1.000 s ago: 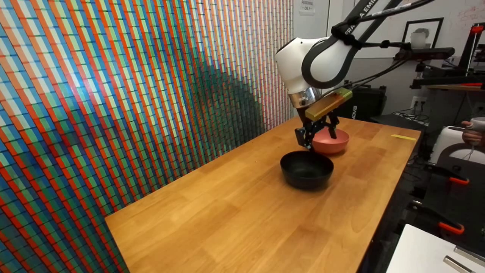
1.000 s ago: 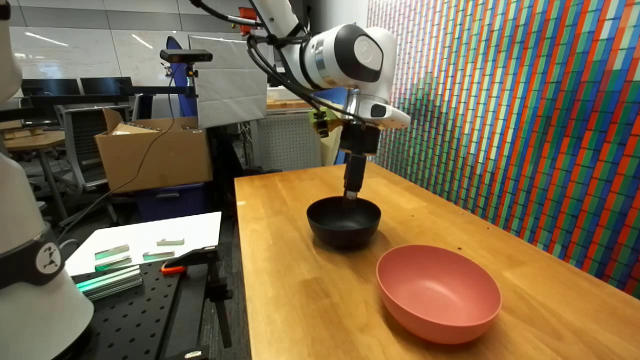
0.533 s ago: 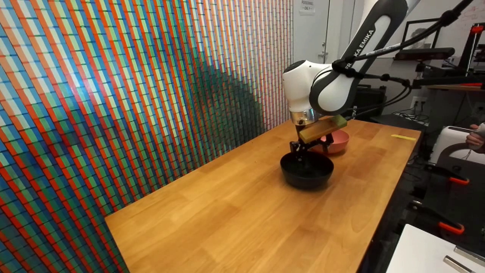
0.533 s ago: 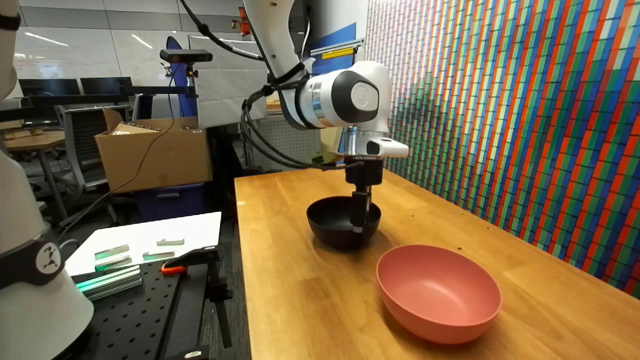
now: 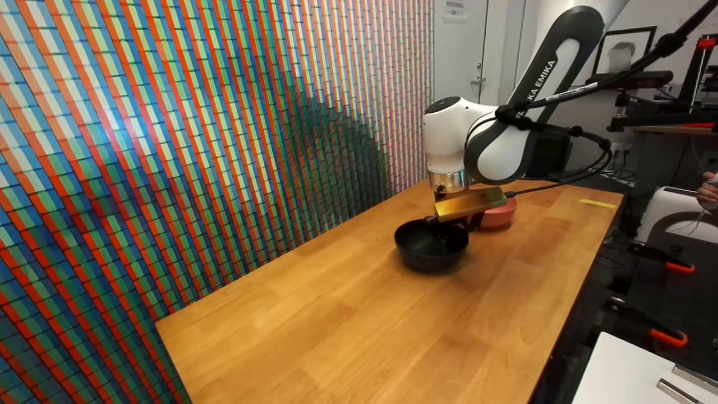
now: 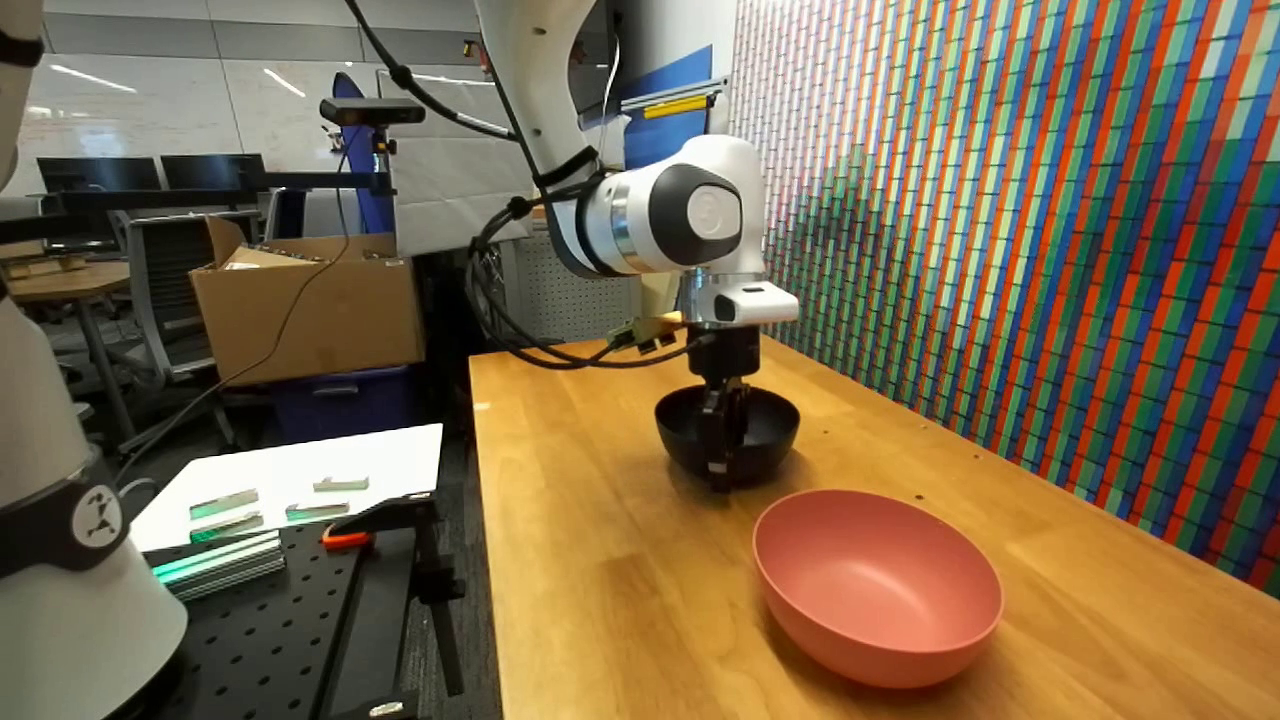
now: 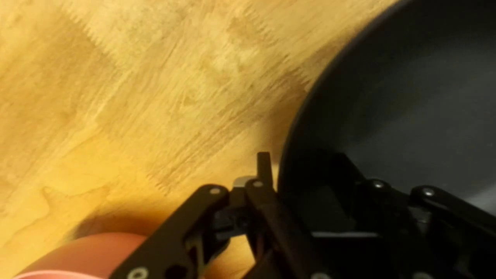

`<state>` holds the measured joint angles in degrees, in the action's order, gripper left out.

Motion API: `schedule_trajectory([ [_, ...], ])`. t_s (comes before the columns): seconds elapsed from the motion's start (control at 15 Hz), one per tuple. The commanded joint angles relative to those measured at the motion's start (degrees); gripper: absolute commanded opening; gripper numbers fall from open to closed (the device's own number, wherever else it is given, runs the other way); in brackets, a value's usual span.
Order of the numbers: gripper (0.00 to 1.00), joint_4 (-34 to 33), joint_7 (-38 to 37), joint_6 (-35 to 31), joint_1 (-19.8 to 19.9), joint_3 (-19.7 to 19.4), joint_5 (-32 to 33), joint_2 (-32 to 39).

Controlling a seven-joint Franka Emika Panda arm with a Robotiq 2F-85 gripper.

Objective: Put the black bowl in the peach bowl

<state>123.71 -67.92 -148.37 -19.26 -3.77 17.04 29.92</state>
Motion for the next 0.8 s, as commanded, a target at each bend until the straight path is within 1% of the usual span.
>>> schedule_trajectory([
  [0.0, 0.12, 1.9, -3.5, -1.4, -1.9, -2.3, 0.7, -2.0],
  [0.07, 0.06, 2.0, -3.8, -1.2, -2.0, -2.3, 0.7, -2.2],
  [0.13, 0.02, 2.1, -4.3, -1.1, -2.1, -2.5, 0.9, -2.6],
  [0.27, 0.07, 2.4, -4.5, -0.8, -1.8, -2.2, 0.6, -3.8],
  [0.47, 0.06, 2.7, -4.0, 0.1, -0.8, -1.2, -0.5, -5.9],
  [0.67, 0.05, 3.3, -4.5, 0.2, -0.2, -1.1, -0.8, -8.6],
  [0.73, 0.03, 3.5, -4.8, 0.2, -0.1, -1.3, -0.7, -9.5],
])
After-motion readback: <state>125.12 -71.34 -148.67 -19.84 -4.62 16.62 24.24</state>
